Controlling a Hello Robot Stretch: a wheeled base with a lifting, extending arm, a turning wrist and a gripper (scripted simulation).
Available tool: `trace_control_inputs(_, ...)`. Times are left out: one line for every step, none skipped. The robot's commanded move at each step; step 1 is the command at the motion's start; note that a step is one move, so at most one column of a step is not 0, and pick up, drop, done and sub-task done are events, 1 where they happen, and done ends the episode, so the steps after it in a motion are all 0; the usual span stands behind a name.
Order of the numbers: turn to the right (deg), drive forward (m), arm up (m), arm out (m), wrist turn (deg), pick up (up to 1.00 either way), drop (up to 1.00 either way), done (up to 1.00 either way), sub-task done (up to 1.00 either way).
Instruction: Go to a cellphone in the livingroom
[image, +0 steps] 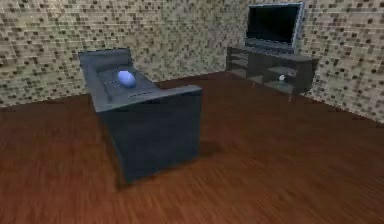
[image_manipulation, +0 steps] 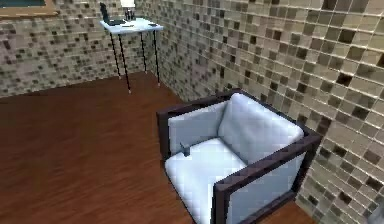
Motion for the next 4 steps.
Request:
trace_control_inputs(-30.0, 0.0, 0.0, 0.0, 0.0, 0.0, 0.0, 0.0, 0.0)
trace_control_inputs(0.0, 0.05, 0.0, 0.0, 0.0, 0.0, 0.0, 0.0, 0.0)
trace_control_inputs(45.0, 0.0, 0.0, 0.0, 0.0, 0.0, 0.0, 0.0, 0.0)
trace_control_inputs(42.0, 0.0, 0.0, 0.0, 0.0, 0.0, 0.0, 0.0, 0.0)
